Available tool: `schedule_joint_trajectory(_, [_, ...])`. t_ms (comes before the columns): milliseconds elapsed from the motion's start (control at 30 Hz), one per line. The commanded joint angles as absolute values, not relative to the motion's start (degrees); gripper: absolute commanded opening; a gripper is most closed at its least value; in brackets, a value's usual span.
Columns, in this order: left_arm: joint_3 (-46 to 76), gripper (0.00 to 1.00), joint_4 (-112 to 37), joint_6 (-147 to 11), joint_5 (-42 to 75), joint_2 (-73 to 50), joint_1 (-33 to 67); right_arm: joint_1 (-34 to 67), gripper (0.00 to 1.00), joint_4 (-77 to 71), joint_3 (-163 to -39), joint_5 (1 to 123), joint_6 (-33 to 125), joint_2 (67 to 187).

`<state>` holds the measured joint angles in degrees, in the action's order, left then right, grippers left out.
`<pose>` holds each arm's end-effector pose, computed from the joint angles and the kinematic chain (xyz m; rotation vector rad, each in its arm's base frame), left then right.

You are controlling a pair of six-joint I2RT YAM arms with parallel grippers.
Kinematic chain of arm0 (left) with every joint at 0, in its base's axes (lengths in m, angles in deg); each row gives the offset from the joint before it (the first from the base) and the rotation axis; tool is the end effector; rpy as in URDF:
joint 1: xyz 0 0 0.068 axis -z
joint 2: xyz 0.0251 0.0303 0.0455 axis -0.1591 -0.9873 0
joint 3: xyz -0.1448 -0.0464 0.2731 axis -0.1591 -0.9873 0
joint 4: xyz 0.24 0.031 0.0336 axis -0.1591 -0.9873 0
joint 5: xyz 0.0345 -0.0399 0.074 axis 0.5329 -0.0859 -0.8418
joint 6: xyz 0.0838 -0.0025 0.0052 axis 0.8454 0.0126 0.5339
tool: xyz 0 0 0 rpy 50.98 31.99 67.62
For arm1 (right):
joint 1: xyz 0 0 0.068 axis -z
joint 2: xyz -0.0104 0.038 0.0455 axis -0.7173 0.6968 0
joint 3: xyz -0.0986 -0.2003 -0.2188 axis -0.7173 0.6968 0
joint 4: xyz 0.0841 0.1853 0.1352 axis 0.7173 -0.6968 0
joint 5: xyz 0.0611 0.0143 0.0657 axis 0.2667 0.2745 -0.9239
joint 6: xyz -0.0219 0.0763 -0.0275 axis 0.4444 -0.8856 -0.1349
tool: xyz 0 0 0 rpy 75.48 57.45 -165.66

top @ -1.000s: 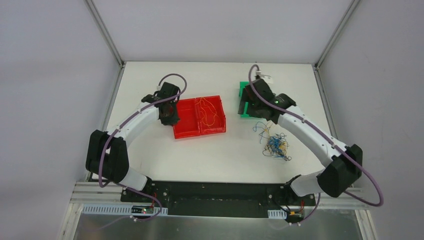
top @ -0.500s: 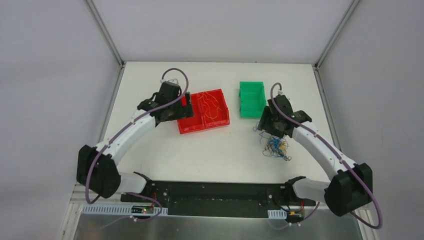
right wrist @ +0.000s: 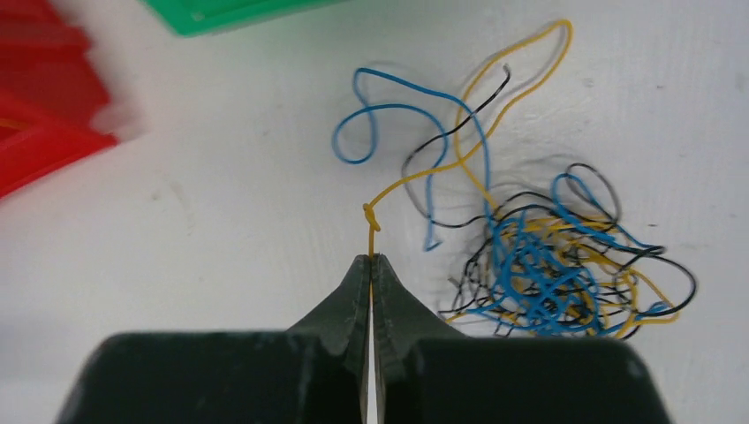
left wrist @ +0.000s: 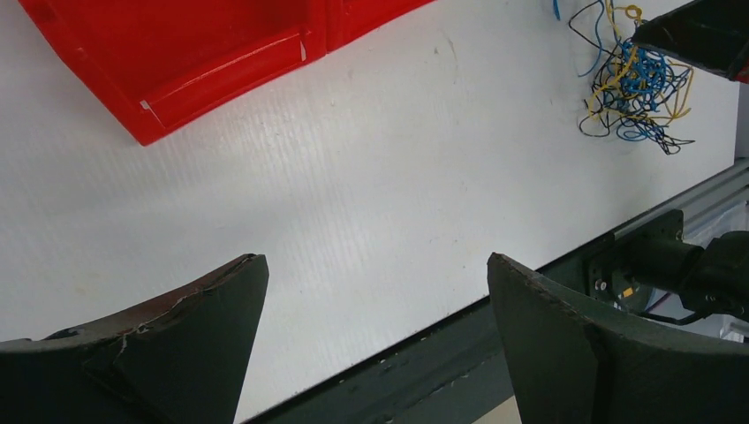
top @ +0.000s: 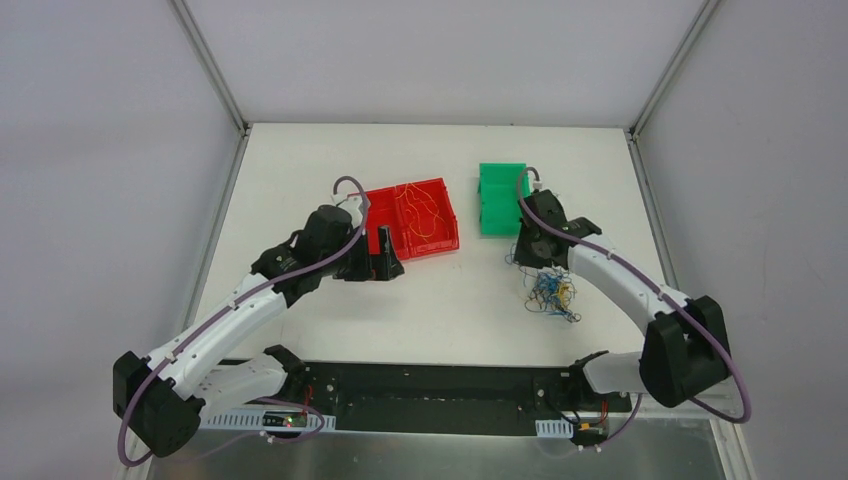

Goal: Untangle the cables

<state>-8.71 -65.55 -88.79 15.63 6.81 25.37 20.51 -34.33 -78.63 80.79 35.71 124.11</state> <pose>0.1651 -0.1247 0.3106 0.1211 2.2825 -0.7767 0.2480 0.1012 0.2473 -0.1057 2.5390 0.0334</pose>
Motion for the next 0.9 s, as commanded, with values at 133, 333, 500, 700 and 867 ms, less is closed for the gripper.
schedule_joint_trajectory(133, [-17.1, 0.97, -43.7, -92.8, 26.8, 6.8, 25.7, 10.8, 0.00, -31.1, -85.3, 67.5, 32.6, 111.6])
schedule_joint_trajectory(333, [-20.1, 0.99, -32.7, -94.2, 32.6, 5.3, 25.7, 10.2, 0.00, -26.5, -87.1, 56.6, 25.1, 106.9])
schedule_joint_trajectory(500, [-21.8, 0.99, -24.0, -93.8, 37.6, 4.7, 25.8, 10.2, 0.00, -23.1, -89.2, 51.3, 20.8, 105.3])
schedule_joint_trajectory(700, [-20.8, 0.99, -22.1, -90.8, 36.4, 1.3, 26.2, 10.2, 0.00, -23.7, -93.0, 47.0, 18.4, 106.2])
schedule_joint_trajectory(867, [-17.3, 0.89, -22.2, -90.4, 35.1, -5.8, 26.3, 9.3, 0.00, -22.6, -92.6, 44.8, 16.9, 105.3])
